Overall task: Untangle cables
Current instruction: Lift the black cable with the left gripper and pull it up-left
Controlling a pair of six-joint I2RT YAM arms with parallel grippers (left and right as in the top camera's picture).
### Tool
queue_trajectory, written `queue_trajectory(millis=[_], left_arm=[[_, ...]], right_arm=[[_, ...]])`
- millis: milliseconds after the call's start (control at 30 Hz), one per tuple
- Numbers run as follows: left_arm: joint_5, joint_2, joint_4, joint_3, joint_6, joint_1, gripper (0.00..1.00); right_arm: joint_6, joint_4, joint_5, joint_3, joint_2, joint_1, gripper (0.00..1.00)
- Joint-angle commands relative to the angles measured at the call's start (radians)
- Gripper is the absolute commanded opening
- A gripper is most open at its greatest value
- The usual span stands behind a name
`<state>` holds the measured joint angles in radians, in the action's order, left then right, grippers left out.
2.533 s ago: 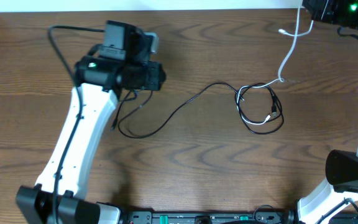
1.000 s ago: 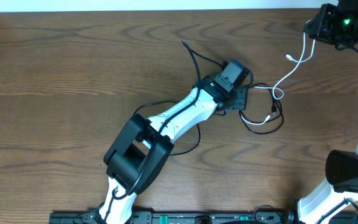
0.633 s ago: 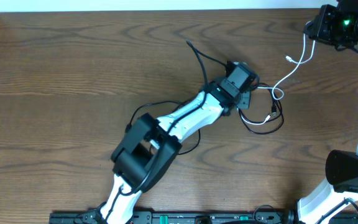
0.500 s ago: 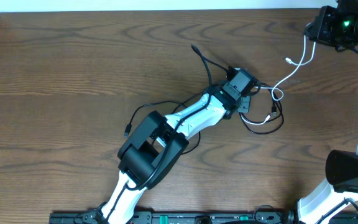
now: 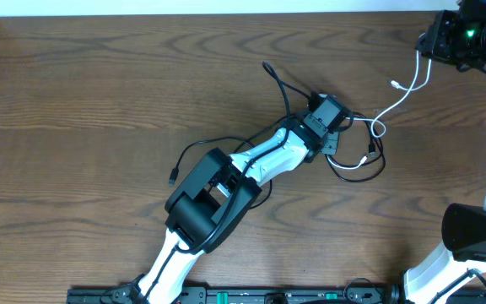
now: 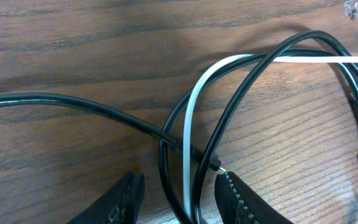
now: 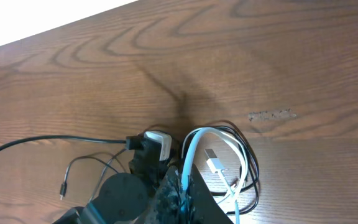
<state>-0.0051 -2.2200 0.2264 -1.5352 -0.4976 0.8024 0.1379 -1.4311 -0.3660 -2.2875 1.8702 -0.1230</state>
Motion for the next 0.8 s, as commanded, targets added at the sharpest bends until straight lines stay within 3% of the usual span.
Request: queue_trajectory(millis=[0,67,133,300,467,767], left_arm=[[-0.007,-0.042,0.011,0.002,0.006,0.002,0.41],[-0.007,-0.042,0.011,0.005,0.006,0.002,0.33],[-0.008,-0.042,0.024,0.007,0.007,0.002,0.08],[-0.027,0.022,0.105,0.005,0.175,-0.029,0.07],[-0.044,0.279,0.291,0.005,0.191,-0.132,0.07],[0.175,0.6,0.487,0.005,0.282,-0.316,0.07]], right_arm=[[-0.023,-0.002,0.017,0.005,-0.012,0.0,0.01],[-0.023,-0.002,0.018,0.005,-0.012,0.0,0.02],[-0.023,-0.002,0.024,0.005,-0.012,0.0,0.02],[-0.018,-0.008,0.1,0.005,-0.011,-0.001,0.02],[0.073,0.002,0.231,0.034,-0.011,-0.021,0.01],[0.139,0.089,0.27,0.201,-0.011,-0.115,0.01]])
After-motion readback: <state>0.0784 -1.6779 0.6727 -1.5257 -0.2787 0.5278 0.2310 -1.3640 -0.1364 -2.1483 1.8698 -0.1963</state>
